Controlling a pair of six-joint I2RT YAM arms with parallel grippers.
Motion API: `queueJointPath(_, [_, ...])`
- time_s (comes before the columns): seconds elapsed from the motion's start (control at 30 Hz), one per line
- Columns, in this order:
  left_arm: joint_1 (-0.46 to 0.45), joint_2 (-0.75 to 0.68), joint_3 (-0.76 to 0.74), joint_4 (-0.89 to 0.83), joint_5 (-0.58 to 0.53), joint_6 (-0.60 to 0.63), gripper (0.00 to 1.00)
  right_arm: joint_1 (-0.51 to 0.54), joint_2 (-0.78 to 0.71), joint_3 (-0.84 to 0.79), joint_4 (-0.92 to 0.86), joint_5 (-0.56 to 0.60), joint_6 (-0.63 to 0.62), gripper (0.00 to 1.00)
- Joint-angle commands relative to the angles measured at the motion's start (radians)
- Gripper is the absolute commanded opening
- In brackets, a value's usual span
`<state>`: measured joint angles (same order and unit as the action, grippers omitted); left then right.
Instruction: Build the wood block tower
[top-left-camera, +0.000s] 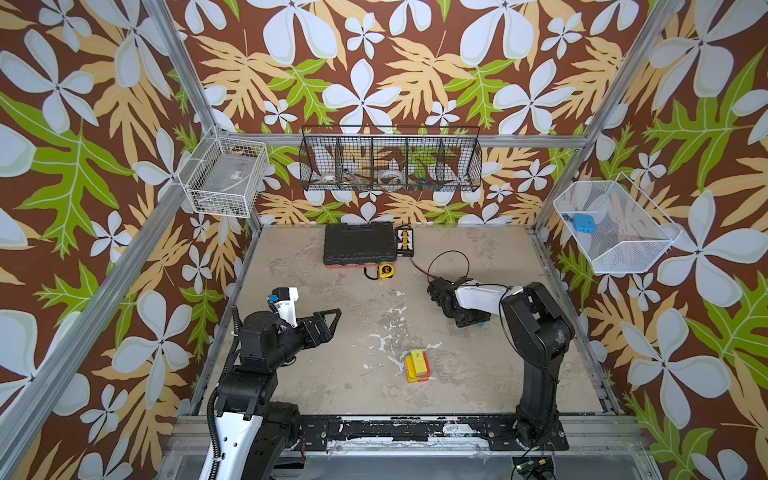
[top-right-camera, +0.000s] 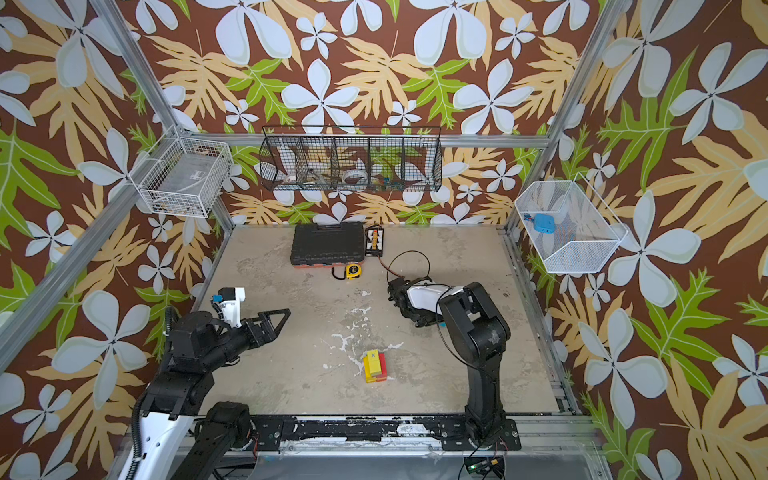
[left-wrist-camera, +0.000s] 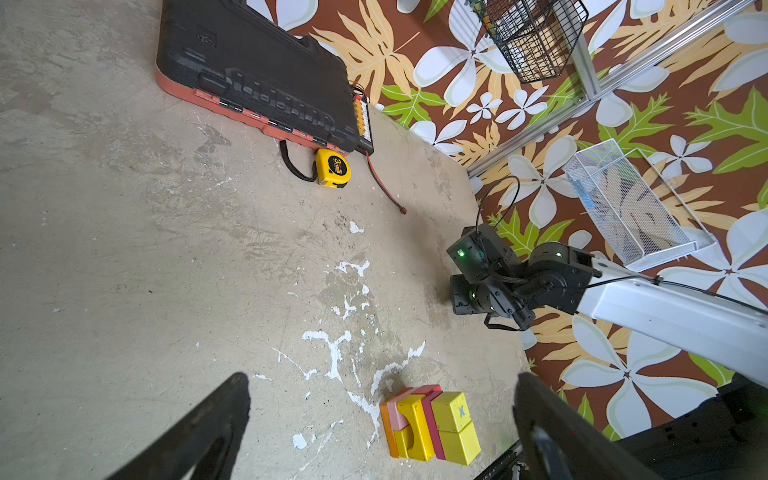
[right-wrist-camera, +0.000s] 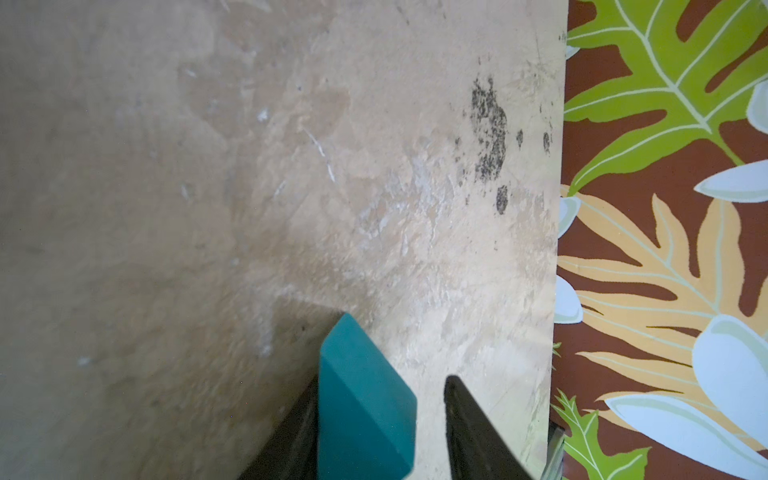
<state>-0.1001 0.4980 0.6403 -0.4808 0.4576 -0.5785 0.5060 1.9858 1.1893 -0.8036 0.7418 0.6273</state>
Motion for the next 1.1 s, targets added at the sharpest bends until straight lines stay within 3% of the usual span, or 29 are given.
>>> queueJointPath(0.0, [0.000, 0.000, -0.002, 0.011, 0.006, 0.008, 1.00, 0.007, -0.009, -0.006, 0.052, -0.121, -0.007, 0.47])
queueJointPath(0.1, [0.001, 0.002, -0.002, 0.011, 0.006, 0.007, 1.00, 0.011, -0.039, -0.019, 0.085, -0.161, -0.025, 0.51])
queueJointPath(0.37, [0.001, 0.003, -0.003, 0.011, 0.008, 0.008, 1.00, 0.005, -0.175, -0.069, 0.175, -0.264, -0.078, 0.74])
queueJointPath(0.5, [0.001, 0.004, -0.003, 0.011, 0.010, 0.009, 1.00, -0.028, -0.265, -0.125, 0.220, -0.301, -0.091, 0.80])
queueJointPath(0.7, [0.000, 0.004, -0.004, 0.013, 0.012, 0.009, 1.00, -0.167, -0.361, -0.236, 0.329, -0.490, -0.145, 0.79])
queueJointPath(0.83, [0.000, 0.003, -0.004, 0.013, 0.011, 0.009, 1.00, -0.223, -0.345, -0.272, 0.389, -0.646, -0.169, 0.74])
queueJointPath(1.07, [0.001, 0.003, -0.005, 0.014, 0.012, 0.005, 1.00, -0.231, -0.296, -0.254, 0.376, -0.641, -0.169, 0.57])
